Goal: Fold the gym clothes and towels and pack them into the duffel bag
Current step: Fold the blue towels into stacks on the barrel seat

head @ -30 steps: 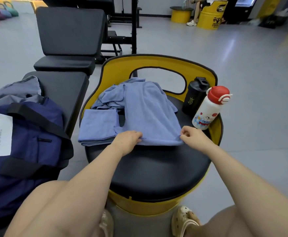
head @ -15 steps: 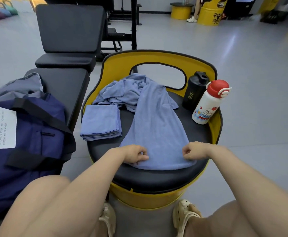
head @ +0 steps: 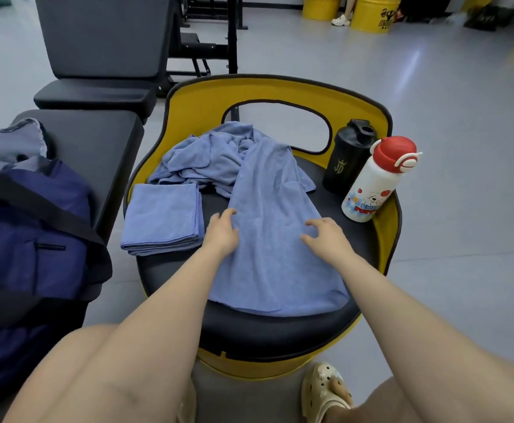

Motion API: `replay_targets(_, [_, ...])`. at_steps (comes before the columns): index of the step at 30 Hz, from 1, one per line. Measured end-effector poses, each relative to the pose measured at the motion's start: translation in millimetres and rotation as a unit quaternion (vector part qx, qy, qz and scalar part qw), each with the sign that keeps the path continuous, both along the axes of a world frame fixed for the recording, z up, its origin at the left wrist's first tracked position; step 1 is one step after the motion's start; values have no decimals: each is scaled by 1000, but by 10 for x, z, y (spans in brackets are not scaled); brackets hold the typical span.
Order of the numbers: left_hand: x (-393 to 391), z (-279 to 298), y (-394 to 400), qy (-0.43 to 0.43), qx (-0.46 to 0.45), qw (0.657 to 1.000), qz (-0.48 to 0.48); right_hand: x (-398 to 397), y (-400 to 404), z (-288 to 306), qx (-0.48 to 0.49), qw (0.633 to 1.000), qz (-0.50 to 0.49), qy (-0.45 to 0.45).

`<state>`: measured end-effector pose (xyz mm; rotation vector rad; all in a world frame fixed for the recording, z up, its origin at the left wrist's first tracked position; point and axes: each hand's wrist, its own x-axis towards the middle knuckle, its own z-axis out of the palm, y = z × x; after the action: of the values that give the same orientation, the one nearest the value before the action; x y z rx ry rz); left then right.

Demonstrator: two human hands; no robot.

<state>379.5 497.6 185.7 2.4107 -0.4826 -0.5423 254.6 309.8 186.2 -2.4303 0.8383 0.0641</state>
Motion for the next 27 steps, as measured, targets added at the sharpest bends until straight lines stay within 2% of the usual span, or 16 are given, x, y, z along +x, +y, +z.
replay_targets(4, [140,0,-40,14,-28,999,33,102,-26,-76,-29,1000,6,-2])
replay_targets(8, [127,-37,-20,15,-18,1000,11,110,-68,-94,-120,984,88,99])
replay_targets(12, [53,-65,67,-33,126,989,-67,31,-73,-105,-119,980,106,121])
replay_targets(15, [-87,24,138,-53,238,962,-125,-65,-70,-41,-124,976,102,145])
replay_targets(20, [-338,221,223,-54,346,918,-185,-253,-90,126,-99,960,122,230])
replay_targets(24, [-389,349,280,-83,409,882,-221,-329,-43,159,-125,969,113,182])
replay_targets(27, [-383,307,229,-149,341,901,-225,-299,25,86,-160,979,99,77])
